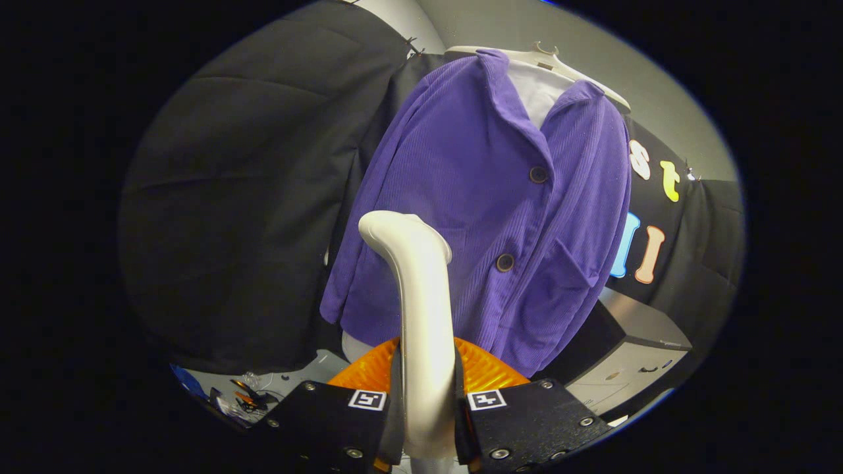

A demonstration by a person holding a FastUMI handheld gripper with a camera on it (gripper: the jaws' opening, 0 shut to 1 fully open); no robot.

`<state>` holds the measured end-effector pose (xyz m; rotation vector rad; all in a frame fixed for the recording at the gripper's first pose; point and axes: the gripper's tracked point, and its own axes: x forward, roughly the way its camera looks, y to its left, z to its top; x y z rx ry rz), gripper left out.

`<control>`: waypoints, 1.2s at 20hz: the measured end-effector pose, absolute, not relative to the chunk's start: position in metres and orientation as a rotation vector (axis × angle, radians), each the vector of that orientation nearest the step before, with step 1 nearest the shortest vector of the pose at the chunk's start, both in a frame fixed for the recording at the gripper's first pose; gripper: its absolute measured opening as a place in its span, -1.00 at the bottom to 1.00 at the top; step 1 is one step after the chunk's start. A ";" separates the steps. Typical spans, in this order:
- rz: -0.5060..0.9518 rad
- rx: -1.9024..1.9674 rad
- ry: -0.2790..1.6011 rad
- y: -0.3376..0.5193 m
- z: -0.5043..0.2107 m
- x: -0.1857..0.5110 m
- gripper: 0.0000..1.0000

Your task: Iron the clothes twice with a garment steamer, once on the left side and once on the right side.

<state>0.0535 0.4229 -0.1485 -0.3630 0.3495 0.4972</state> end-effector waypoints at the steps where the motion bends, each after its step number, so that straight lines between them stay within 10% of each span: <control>1: 0.507 -0.358 0.373 0.421 -0.157 0.049 -0.39; 24: 0.298 -0.129 0.311 0.136 -0.022 -0.026 -0.40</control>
